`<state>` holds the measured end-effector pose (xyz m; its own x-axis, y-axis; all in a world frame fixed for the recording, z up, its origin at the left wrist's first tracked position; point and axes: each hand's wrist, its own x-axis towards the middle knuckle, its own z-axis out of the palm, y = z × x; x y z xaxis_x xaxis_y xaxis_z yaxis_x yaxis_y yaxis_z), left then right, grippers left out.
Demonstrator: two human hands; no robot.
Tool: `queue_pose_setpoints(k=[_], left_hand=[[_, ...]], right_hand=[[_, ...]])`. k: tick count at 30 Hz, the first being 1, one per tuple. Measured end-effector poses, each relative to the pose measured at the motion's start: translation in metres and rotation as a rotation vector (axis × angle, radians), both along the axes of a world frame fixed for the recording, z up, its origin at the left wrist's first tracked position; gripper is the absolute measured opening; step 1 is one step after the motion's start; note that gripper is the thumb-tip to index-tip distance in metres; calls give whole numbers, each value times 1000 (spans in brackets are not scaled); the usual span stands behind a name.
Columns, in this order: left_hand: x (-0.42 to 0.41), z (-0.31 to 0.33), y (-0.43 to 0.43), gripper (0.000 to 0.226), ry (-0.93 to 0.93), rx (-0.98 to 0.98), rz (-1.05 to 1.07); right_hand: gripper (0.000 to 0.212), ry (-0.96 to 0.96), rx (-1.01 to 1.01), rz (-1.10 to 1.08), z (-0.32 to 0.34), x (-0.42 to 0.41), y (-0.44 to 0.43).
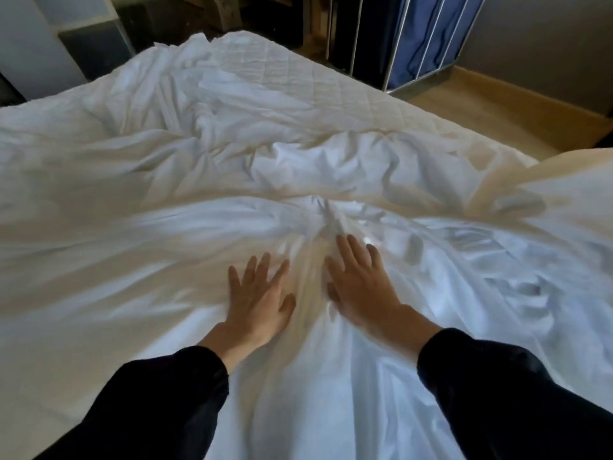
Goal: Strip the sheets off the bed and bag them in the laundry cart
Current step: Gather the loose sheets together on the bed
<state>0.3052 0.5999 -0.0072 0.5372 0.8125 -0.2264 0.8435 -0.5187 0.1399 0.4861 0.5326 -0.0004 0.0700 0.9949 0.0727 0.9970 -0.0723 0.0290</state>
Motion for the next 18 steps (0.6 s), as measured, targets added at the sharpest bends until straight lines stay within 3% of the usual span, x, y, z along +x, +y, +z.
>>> queue_pose_setpoints(k=[2,7,11,16,18], left_hand=[[14,1,-23,57,-57,-4,33],[28,11,-90,35,-261,69,109],[23,28,-145,26,-251,152,180],[30,28,-207,64,9,34,306],[39,27,-228,72,78,39,273]], right_hand=[[43,49,-32,91,7,-1,-40],[60,24,-127,292,3,-4,-151],[52,-77,-75,185,-3,14,-214],[75,-67,-77,9,-6,67,-239],[74,28,-15,-43,-5,86,-235]])
